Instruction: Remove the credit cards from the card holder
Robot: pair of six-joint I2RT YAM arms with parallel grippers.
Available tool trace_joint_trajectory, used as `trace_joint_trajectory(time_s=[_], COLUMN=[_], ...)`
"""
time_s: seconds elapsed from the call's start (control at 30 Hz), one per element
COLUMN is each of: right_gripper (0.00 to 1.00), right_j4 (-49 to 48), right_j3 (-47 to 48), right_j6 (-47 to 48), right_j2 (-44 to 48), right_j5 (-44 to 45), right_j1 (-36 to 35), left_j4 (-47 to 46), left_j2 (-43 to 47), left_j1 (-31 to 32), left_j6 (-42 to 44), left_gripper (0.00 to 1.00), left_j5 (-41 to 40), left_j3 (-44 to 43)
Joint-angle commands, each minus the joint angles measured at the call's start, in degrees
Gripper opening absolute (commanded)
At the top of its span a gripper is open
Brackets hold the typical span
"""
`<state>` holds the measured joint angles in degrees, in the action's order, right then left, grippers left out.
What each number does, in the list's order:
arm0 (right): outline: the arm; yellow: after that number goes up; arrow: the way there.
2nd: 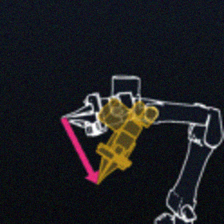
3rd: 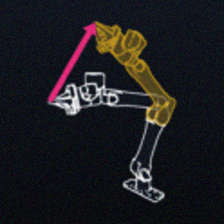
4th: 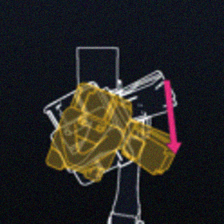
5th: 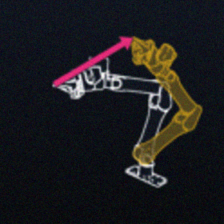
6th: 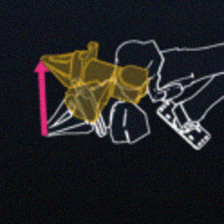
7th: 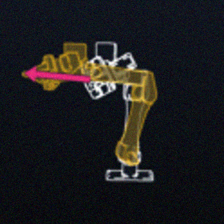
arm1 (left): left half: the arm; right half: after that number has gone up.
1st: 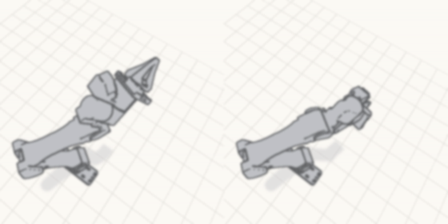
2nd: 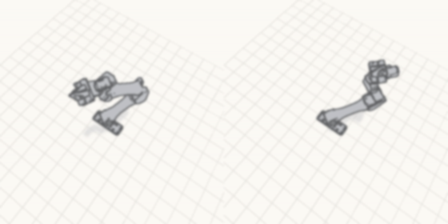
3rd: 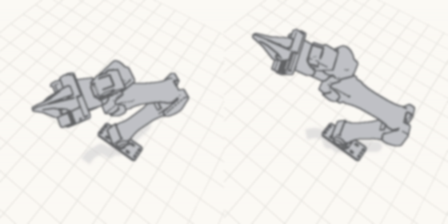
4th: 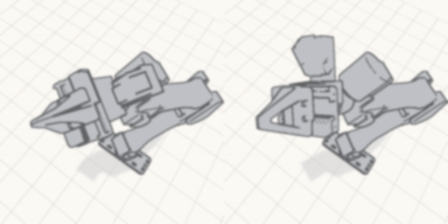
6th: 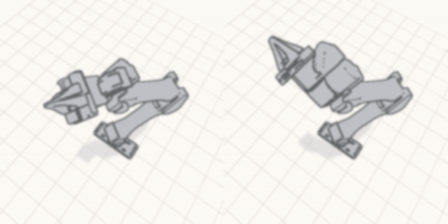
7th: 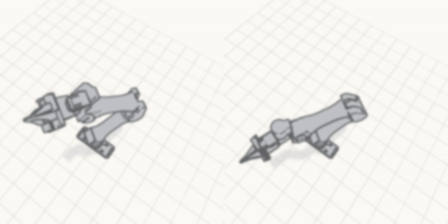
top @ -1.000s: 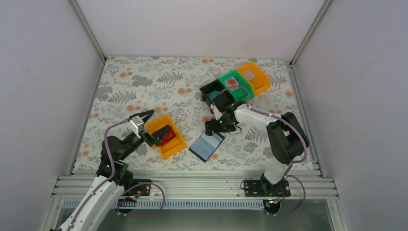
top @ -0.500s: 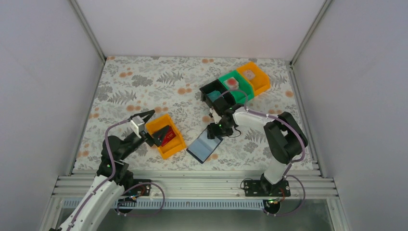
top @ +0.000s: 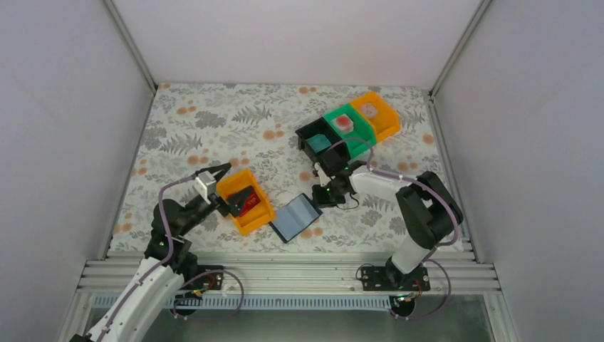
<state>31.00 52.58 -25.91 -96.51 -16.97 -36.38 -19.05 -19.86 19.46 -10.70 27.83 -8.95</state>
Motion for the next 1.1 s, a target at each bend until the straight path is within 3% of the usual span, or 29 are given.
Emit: trace_joint_trajectory(time_s=[0.0,0.3,0.7,0.77,0.93,1.07], right_gripper=[0.04,0.04,0.04,0.04,0.04,0.04], right_j4=[-1.68,-3.12,-1.71,-1.72,-1.34,-1.03], right_j3=[-2.15,-2.76,0.43,0.58,1.39,1.89], right_j6=[-0.98,3.10,9.88,10.41,11.19,11.58], right_j2=[5.47,15.05,20.97,20.55,19.23,18.49], right_j5=[-1.60,-1.13,-6.07,-5.85,-7.77,-9.21], right_j1=[-0.41,-0.27,-0.31,-0.26,-0.31,-0.21], left_j4=[-2.77,-5.32,-8.86,-7.24,13.67,19.32], left_j2=[-0.98,-4.25,-16.89,-19.16,-25.76,-32.47], left_j1=[0.39,1.15,6.12,7.41,8.44,11.97], left_j6=[0.94,-0.09,-0.84,5.32,31.48,50.10], left_gripper=[1.00,1.00,0.90,0.90,0.93,0.97], left_j5=[1.35,8.51,11.43,13.51,14.66,16.10], left_j3=[0.61,1.13,0.70,-1.42,-14.62,-17.85])
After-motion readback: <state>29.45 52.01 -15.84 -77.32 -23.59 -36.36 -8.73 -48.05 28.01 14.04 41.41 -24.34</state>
